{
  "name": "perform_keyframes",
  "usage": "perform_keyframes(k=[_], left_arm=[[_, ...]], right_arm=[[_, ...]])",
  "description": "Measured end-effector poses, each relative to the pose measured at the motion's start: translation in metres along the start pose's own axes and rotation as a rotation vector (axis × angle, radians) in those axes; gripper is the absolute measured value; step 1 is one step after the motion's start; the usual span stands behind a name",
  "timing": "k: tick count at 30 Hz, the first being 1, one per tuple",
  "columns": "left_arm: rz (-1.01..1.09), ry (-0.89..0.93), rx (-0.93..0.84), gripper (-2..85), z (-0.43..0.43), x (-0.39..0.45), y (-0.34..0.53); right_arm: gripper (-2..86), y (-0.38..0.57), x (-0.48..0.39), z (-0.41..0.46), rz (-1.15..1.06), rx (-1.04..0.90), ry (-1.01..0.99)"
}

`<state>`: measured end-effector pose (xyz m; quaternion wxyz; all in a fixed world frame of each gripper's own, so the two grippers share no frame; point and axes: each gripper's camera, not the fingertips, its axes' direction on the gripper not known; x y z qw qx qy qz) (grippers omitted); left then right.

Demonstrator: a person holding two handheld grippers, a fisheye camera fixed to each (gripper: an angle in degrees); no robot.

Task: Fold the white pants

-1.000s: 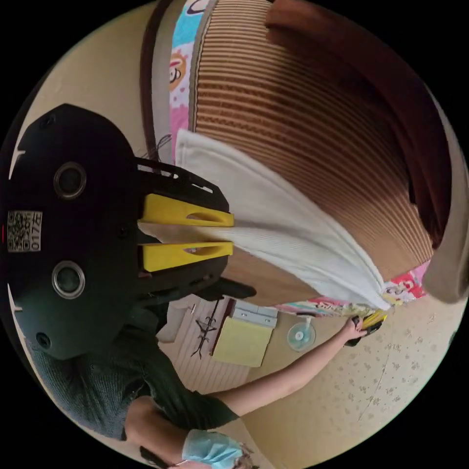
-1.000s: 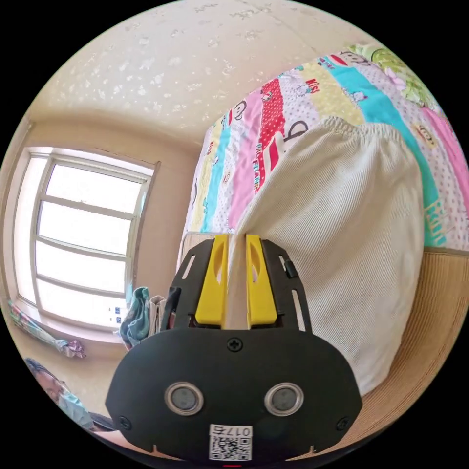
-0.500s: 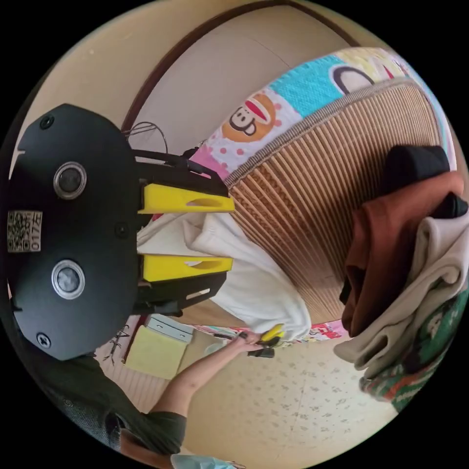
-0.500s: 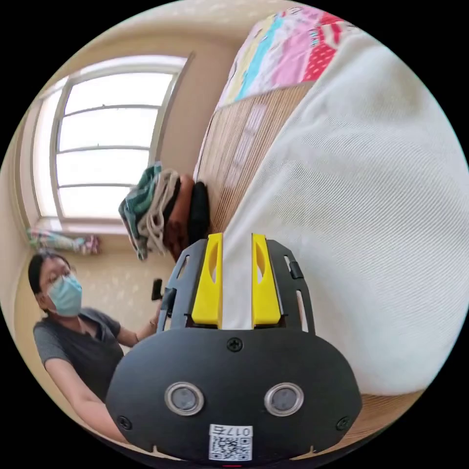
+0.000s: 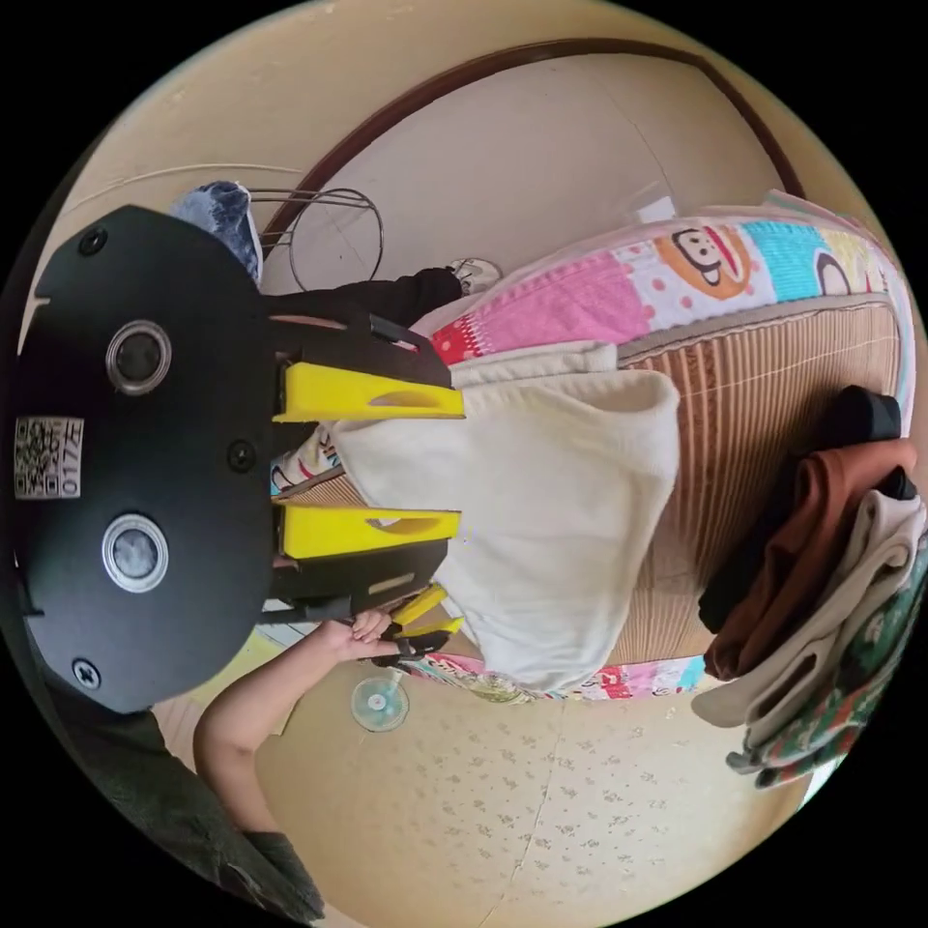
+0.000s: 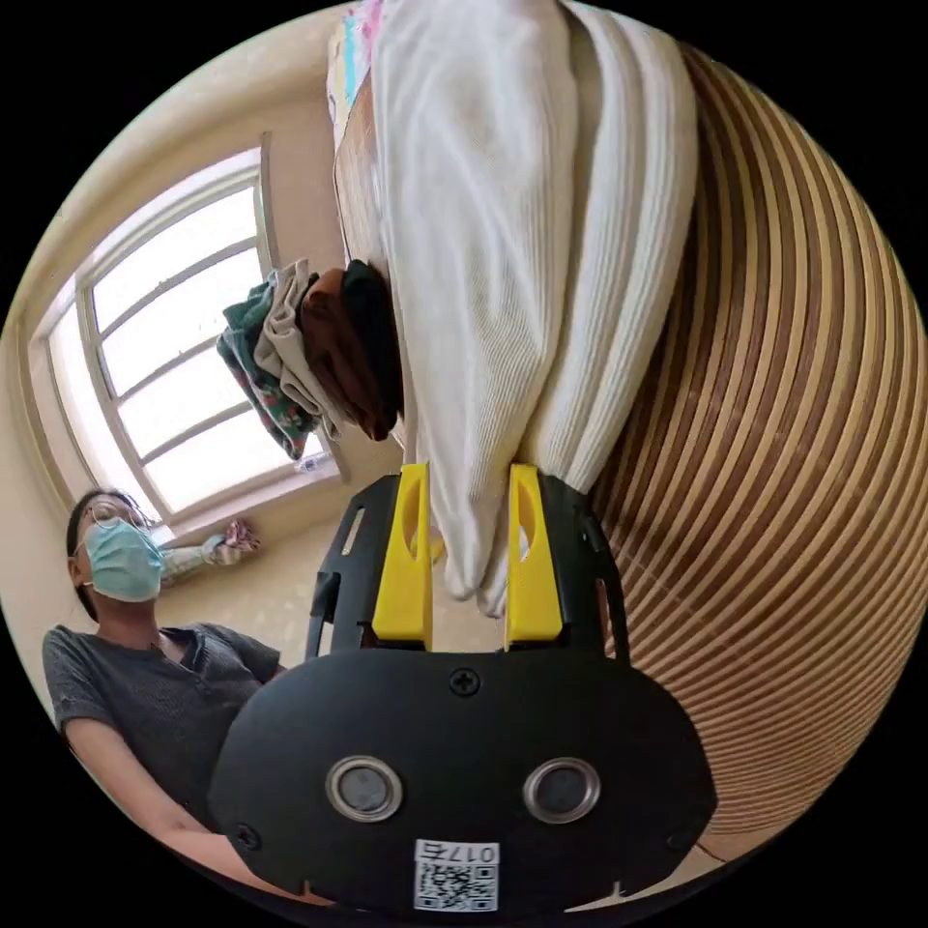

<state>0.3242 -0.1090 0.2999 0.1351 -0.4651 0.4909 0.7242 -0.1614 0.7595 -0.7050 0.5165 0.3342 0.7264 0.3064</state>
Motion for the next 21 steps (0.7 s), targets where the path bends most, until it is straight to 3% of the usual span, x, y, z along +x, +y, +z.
perform_keyframes(k=[4, 9, 15, 18, 21], left_arm=[[0.007, -0.014, -0.052, 10.6, 0.017, -0.001, 0.018], [0.092, -0.159, -0.058, 0.2, 0.020, -0.003, 0.023], [0.206, -0.038, -0.144, -0.9, 0.007, -0.015, 0.034], [0.277, -0.106, -0.099, -0.6, -0.023, -0.014, 0.054], [0.249, -0.050, -0.069, 0.5, -0.040, -0.029, 0.060]], right_arm=[[8.8, 0.024, 0.002, 0.011, 0.095, 0.128, -0.207], [4.5, 0.027, -0.023, 0.001, 0.114, 0.104, -0.153], [3.5, 0.045, -0.088, -0.046, 0.026, 0.045, -0.114], [3.6, 0.072, -0.127, -0.072, 0.021, 0.107, -0.156], [4.1, 0.087, -0.137, -0.086, 0.076, 0.167, -0.159]])
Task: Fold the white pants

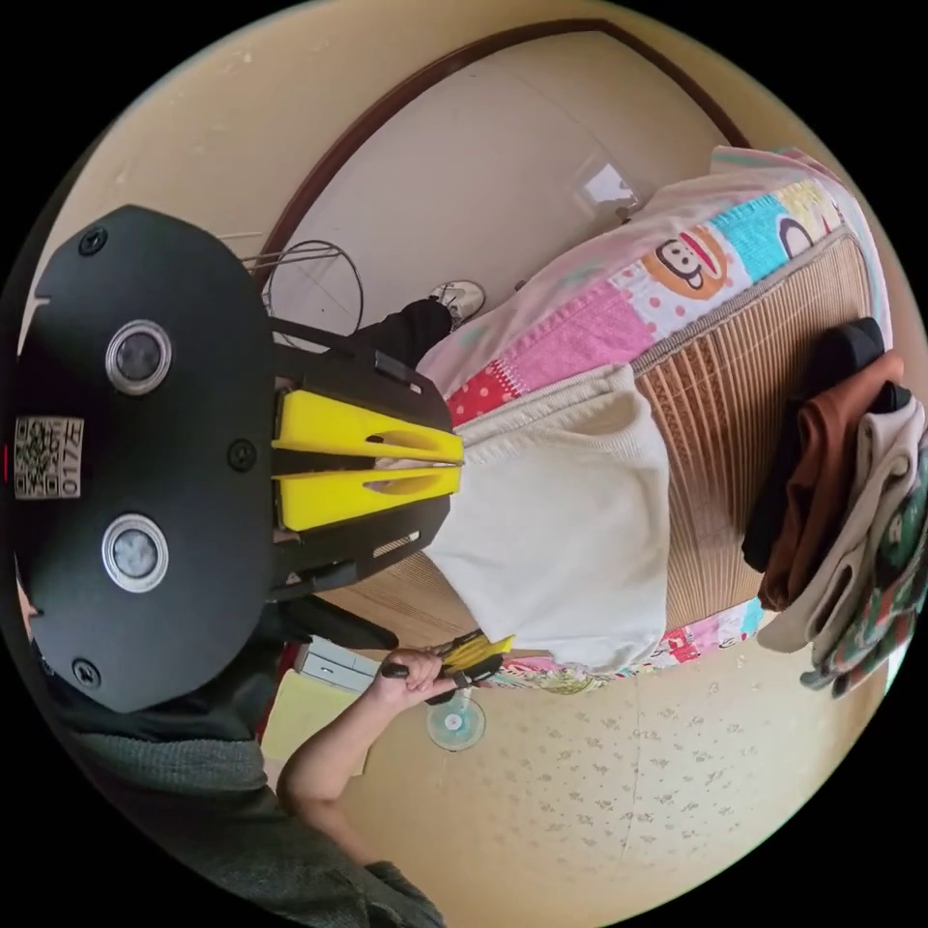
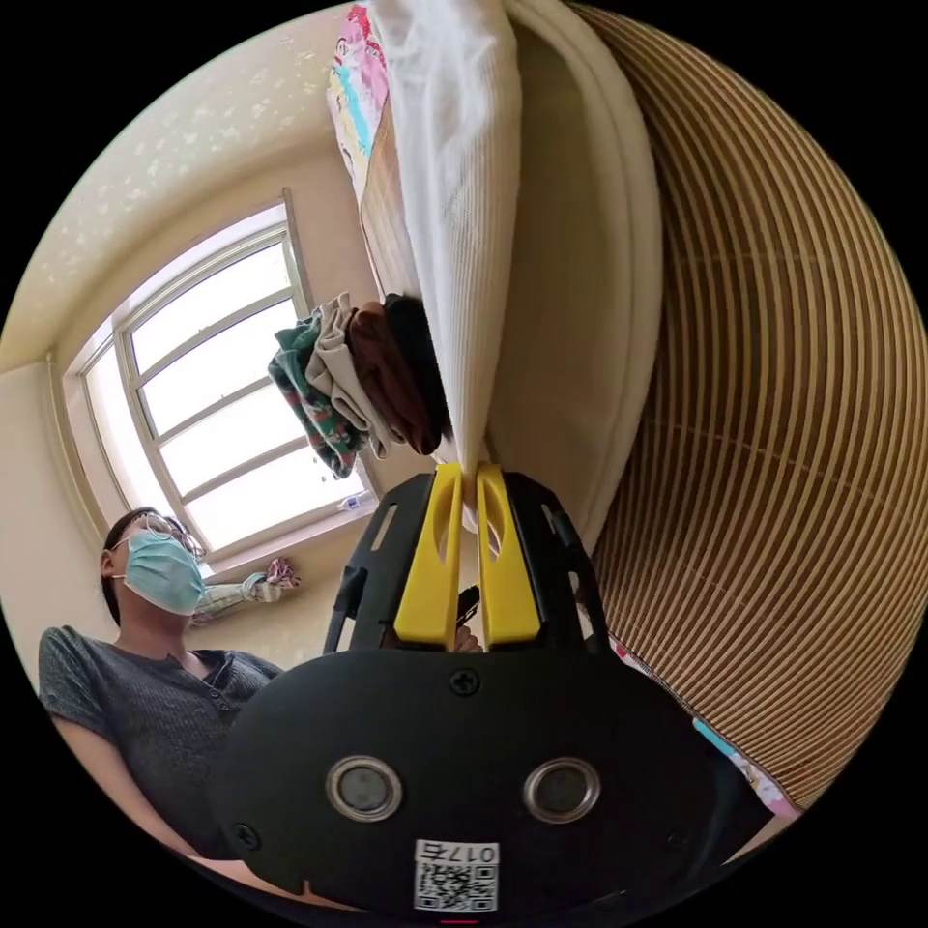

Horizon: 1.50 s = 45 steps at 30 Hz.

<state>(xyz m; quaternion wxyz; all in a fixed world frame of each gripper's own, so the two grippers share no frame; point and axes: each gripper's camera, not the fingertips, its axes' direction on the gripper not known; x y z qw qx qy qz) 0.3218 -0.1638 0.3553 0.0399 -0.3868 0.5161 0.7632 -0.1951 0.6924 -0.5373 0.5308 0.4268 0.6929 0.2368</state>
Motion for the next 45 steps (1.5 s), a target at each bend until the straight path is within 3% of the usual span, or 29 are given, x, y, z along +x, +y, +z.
perform_keyframes(k=[4, 11, 19, 23, 30, 32, 37, 39, 42, 45], left_arm=[[-0.085, 0.051, 0.071, 13.1, -0.003, -0.023, -0.024], [0.162, -0.193, 0.116, 16.0, -0.007, 0.008, -0.099], [0.177, -0.178, 0.136, 8.3, -0.022, -0.016, -0.104], [0.258, -0.206, 0.145, 8.0, -0.031, -0.003, -0.112], [0.292, -0.188, 0.260, 13.5, -0.075, 0.001, -0.146], [0.335, -0.174, 0.209, 14.0, -0.070, 0.001, -0.164], [0.444, 0.008, -0.332, 16.1, 0.029, -0.013, -0.222], [0.483, -0.048, -0.492, 13.1, 0.061, -0.014, -0.224], [0.592, -0.175, -0.556, 8.9, 0.077, 0.005, -0.214], [0.588, -0.101, -0.629, 8.1, 0.094, 0.018, -0.193]], right_arm=[[7.0, -0.005, 0.022, 0.005, 0.091, -0.057, 0.126], [8.8, 0.012, -0.013, 0.079, 0.061, -0.385, 0.143], [10.5, 0.001, -0.060, 0.090, 0.138, -0.332, 0.117], [11.1, 0.011, -0.076, 0.062, 0.186, -0.257, 0.180], [13.6, 0.004, -0.089, 0.048, 0.214, -0.171, 0.063], [13.6, -0.003, -0.096, 0.055, 0.204, -0.131, 0.012], [11.8, -0.017, -0.109, 0.082, 0.184, -0.081, -0.087], [9.2, -0.027, -0.114, 0.095, 0.180, -0.106, -0.096], [5.2, -0.036, -0.130, 0.102, 0.176, -0.166, 0.028], [3.9, -0.032, -0.160, 0.091, 0.043, -0.238, 0.168]])
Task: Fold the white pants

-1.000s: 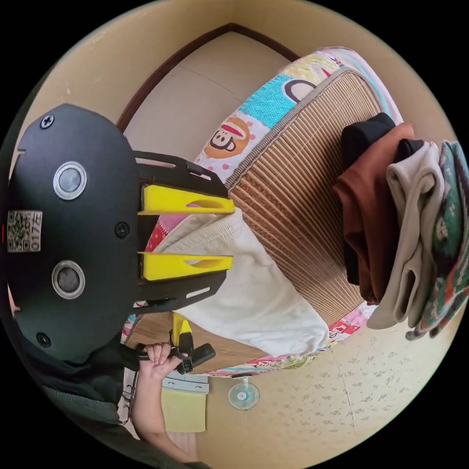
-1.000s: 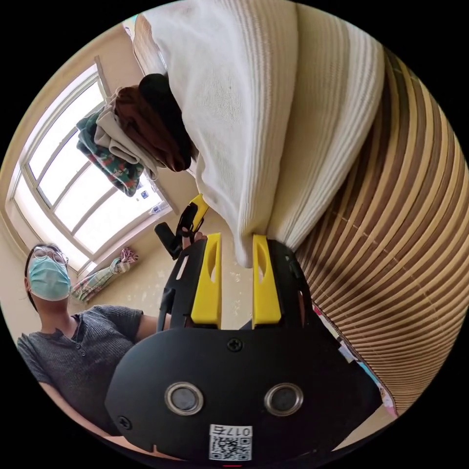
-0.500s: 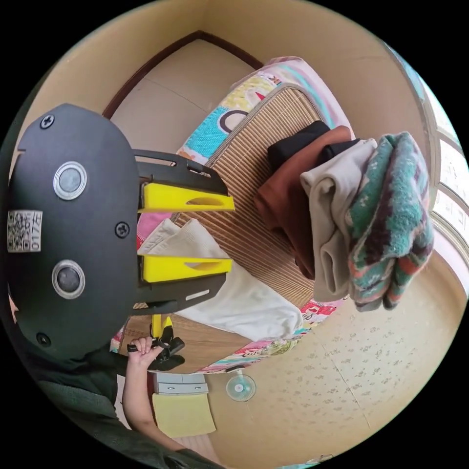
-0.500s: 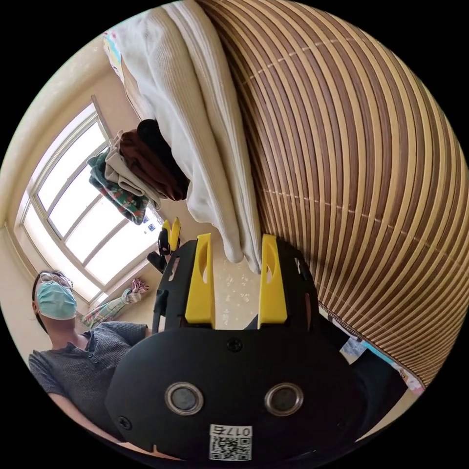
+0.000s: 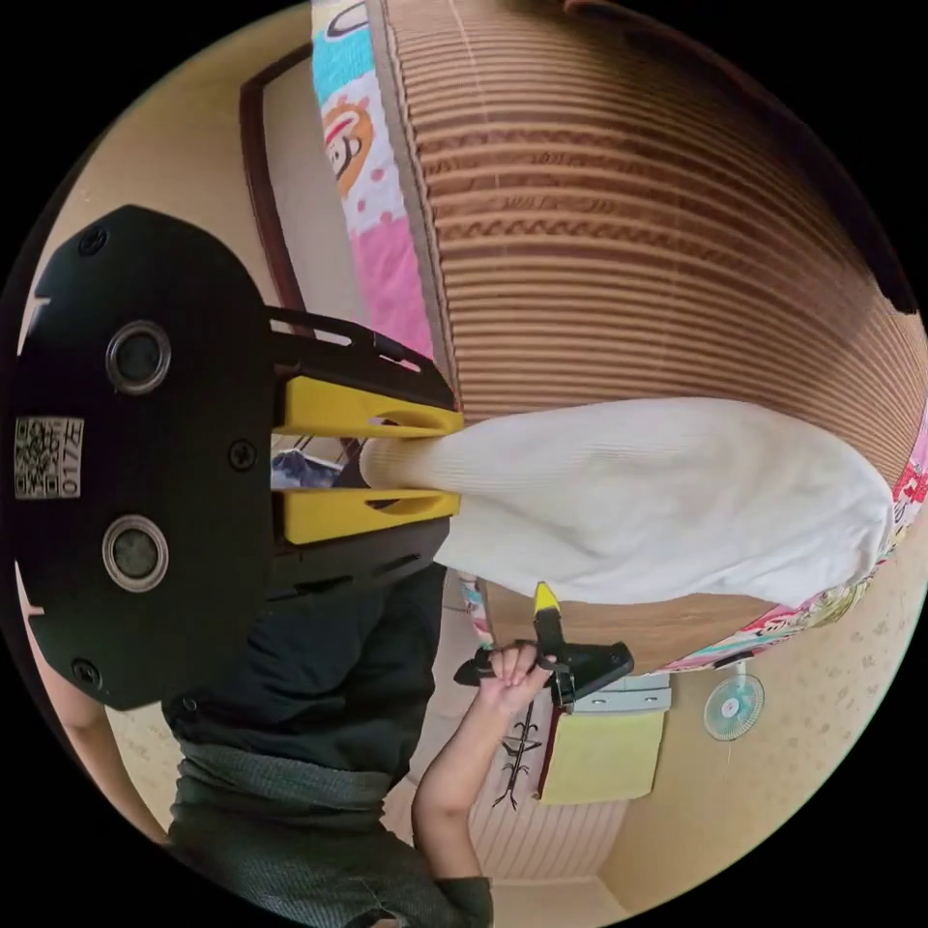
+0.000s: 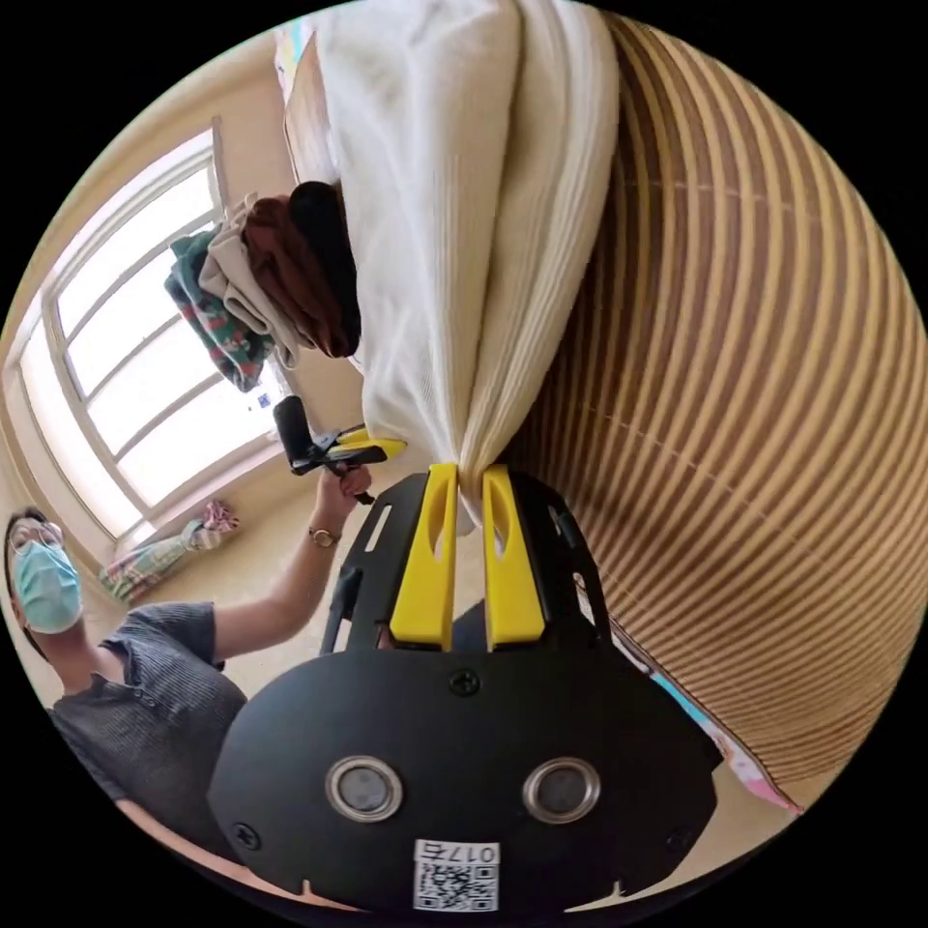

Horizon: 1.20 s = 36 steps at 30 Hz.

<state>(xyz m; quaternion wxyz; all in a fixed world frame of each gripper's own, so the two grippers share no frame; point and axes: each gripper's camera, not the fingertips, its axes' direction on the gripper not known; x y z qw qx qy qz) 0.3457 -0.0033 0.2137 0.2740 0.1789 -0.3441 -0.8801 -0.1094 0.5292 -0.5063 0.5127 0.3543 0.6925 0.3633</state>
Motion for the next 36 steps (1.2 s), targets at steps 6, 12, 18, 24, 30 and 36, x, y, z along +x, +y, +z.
perform_keyframes(k=[6, 12, 18, 24, 30, 36], left_arm=[[-0.034, 0.221, -0.144, 10.2, 0.103, 0.057, -0.002], [-0.032, 0.058, -0.259, 11.2, 0.157, 0.098, -0.020], [-0.007, 0.093, -0.331, 11.1, 0.154, 0.086, -0.041], [-0.010, -0.018, -0.146, 13.0, 0.111, 0.081, -0.049], [-0.104, 0.026, -0.128, 14.4, 0.137, 0.058, -0.092], [-0.112, -0.045, -0.165, 8.7, 0.159, 0.066, -0.118]], right_arm=[[4.8, 0.070, 0.017, -0.064, 0.024, -0.017, 0.322], [7.7, 0.154, 0.046, -0.123, 0.116, 0.186, 0.277], [9.8, 0.147, 0.032, -0.080, 0.004, 0.232, 0.090], [10.1, 0.105, 0.026, -0.009, 0.001, 0.146, 0.064], [8.8, 0.081, 0.020, 0.006, -0.007, 0.184, 0.019], [11.1, 0.071, -0.013, -0.007, 0.004, 0.280, 0.212]])
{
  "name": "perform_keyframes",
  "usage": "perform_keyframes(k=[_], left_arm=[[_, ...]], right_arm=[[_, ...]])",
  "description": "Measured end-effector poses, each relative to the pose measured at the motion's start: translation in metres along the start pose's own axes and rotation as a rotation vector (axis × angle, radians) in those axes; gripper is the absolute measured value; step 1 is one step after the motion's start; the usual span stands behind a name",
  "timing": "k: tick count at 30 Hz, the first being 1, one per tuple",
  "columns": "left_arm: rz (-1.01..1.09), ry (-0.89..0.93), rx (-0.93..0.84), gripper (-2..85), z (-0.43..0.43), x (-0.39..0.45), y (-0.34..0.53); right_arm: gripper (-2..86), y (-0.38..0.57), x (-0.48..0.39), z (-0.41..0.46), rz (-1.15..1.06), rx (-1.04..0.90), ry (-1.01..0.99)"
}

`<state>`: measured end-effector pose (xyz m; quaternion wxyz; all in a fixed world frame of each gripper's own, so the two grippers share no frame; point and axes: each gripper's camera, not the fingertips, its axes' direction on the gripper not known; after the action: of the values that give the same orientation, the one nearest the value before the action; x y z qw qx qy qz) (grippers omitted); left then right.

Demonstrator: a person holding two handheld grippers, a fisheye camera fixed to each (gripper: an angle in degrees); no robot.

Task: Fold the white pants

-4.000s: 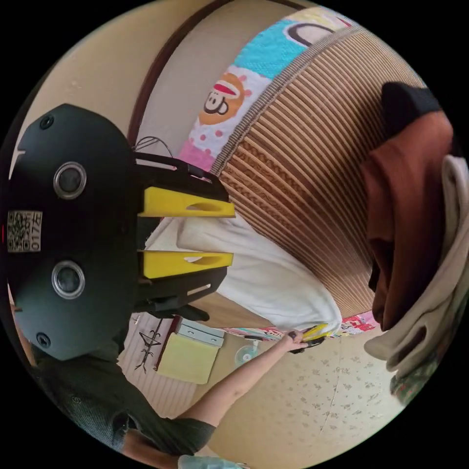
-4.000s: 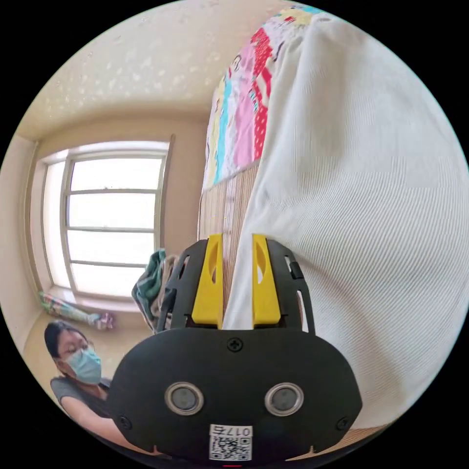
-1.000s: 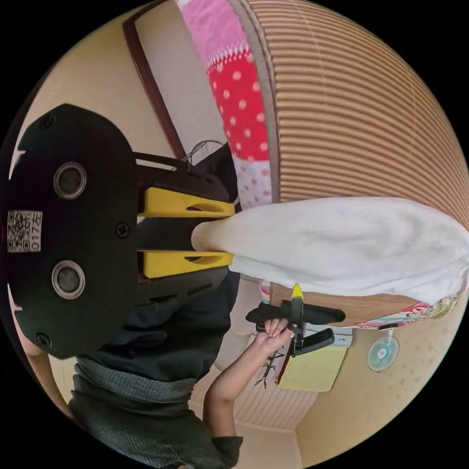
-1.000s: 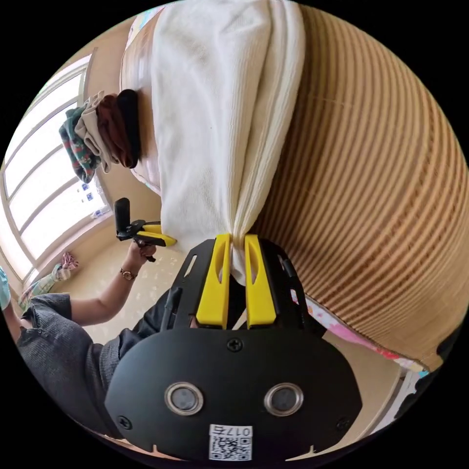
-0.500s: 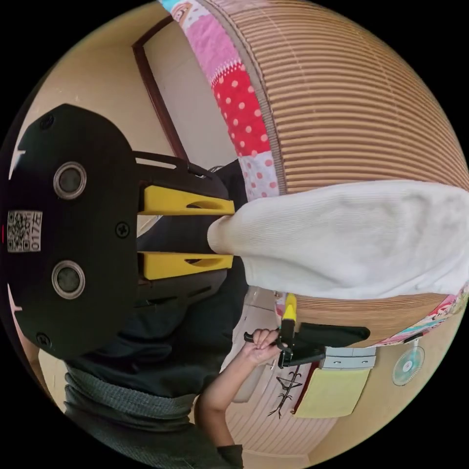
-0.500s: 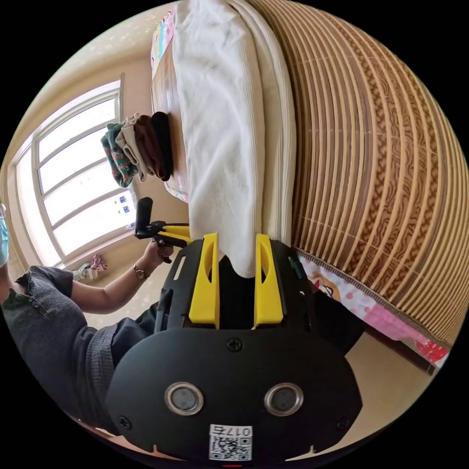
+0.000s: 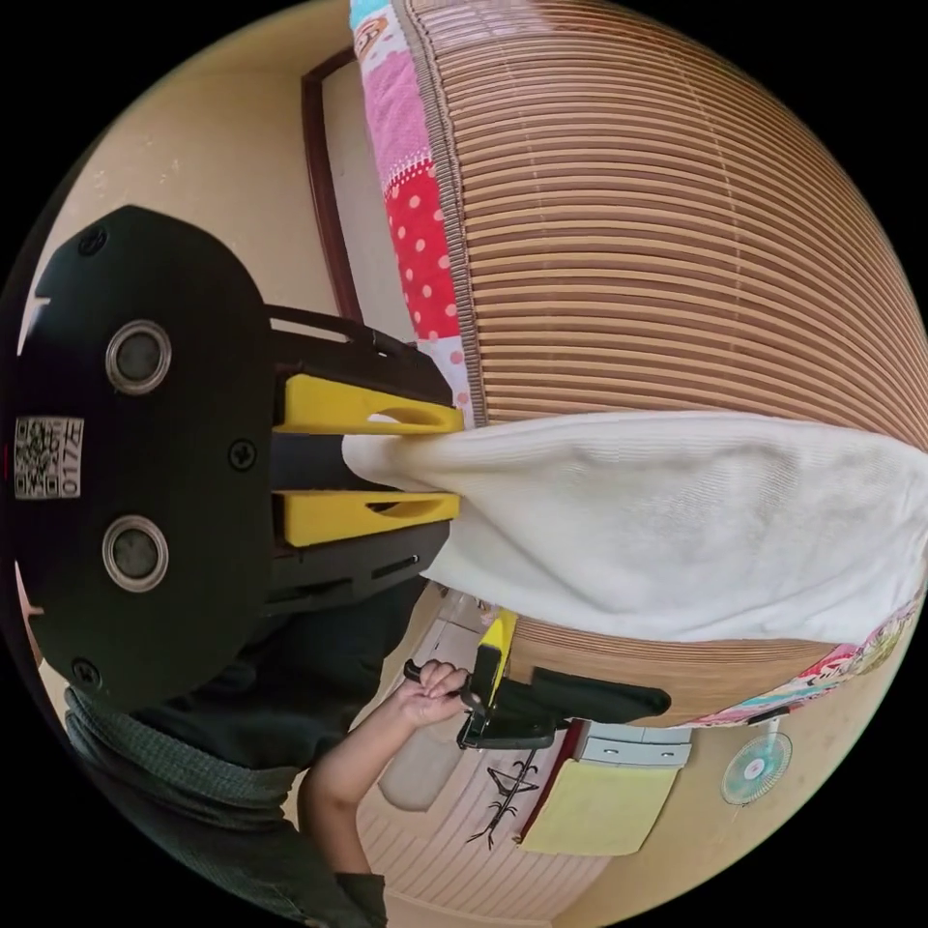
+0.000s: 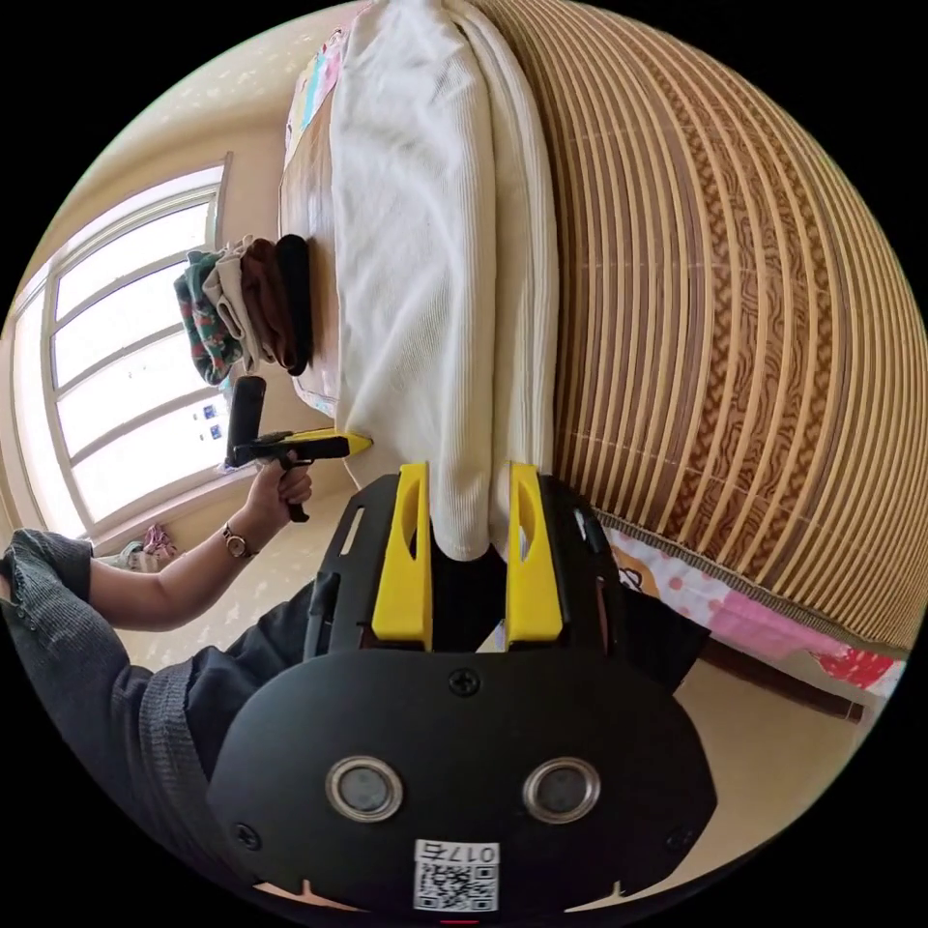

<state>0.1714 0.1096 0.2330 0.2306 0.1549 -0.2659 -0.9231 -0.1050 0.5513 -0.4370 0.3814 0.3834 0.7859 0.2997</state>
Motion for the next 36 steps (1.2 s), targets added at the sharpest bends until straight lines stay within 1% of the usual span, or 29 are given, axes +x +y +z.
perform_keyframes(k=[2, 4, 5, 7, 8, 11, 12, 14, 16, 18, 20, 22, 24, 26, 29, 31, 32, 34, 36], left_arm=[[0.000, -0.008, 0.005, 7.2, 0.000, 0.004, -0.001], [-0.010, 0.006, 0.004, 6.1, 0.000, 0.007, -0.003], [-0.022, 0.014, 0.003, 5.8, -0.001, 0.006, -0.003], [-0.057, 0.069, 0.005, 4.7, -0.004, 0.005, -0.006], [-0.053, 0.086, 0.004, 4.5, -0.005, 0.005, -0.006], [0.080, 0.205, 0.008, 3.8, -0.013, 0.019, -0.006], [0.145, 0.286, 0.022, 3.7, -0.019, 0.025, -0.004], [0.195, 0.362, 0.054, 3.5, -0.028, 0.028, 0.001], [0.228, 0.397, 0.094, 3.5, -0.030, 0.024, 0.006], [0.218, 0.385, 0.088, 3.4, -0.016, 0.018, 0.005], [0.210, 0.325, 0.070, 3.6, 0.007, 0.016, -0.001], [0.171, 0.176, 0.031, 3.9, 0.042, 0.011, -0.014], [0.109, 0.110, 0.029, 4.7, 0.062, -0.002, -0.023], [0.044, 0.118, 0.013, 6.7, 0.074, -0.018, -0.030], [0.037, 0.142, 0.056, 10.6, 0.066, -0.032, -0.031], [0.057, 0.239, 0.168, 13.7, 0.037, -0.042, -0.036], [0.058, 0.277, 0.195, 14.0, 0.030, -0.046, -0.040], [0.055, 0.442, 0.271, 15.0, 0.009, -0.065, -0.065], [0.098, 0.473, 0.289, 15.3, 0.001, -0.069, -0.094]], right_arm=[[10.9, -0.016, 0.000, 0.015, 0.011, -0.025, -0.062], [8.6, -0.027, -0.002, 0.028, 0.033, -0.029, -0.103], [6.2, -0.031, -0.009, 0.034, 0.033, -0.026, -0.065], [4.2, -0.037, -0.019, 0.040, 0.022, -0.056, 0.036], [3.6, -0.039, -0.025, 0.040, -0.002, -0.083, 0.030], [2.7, -0.040, -0.040, 0.012, -0.023, -0.069, -0.038], [2.6, -0.039, -0.046, 0.005, -0.046, -0.064, -0.060], [2.3, -0.030, -0.075, -0.033, -0.207, 0.013, -0.120], [2.2, -0.023, -0.083, -0.048, -0.247, 0.043, -0.091], [2.2, -0.023, -0.076, -0.047, -0.225, 0.041, -0.074], [2.3, -0.031, -0.058, -0.021, -0.138, 0.032, 0.017], [2.5, -0.046, -0.049, 0.006, -0.069, 0.014, 0.087], [2.8, -0.066, -0.045, 0.027, -0.021, -0.011, 0.098], [3.6, -0.093, -0.039, 0.043, 0.078, -0.061, 0.111], [5.2, -0.112, -0.037, 0.032, 0.111, -0.051, 0.077], [6.7, -0.120, -0.037, 0.011, 0.088, 0.009, 0.041], [8.0, -0.128, -0.035, -0.005, 0.081, 0.052, 0.022], [10.2, -0.146, -0.027, -0.026, 0.074, 0.098, -0.015], [12.0, -0.170, -0.019, -0.042, 0.059, 0.133, -0.048]])
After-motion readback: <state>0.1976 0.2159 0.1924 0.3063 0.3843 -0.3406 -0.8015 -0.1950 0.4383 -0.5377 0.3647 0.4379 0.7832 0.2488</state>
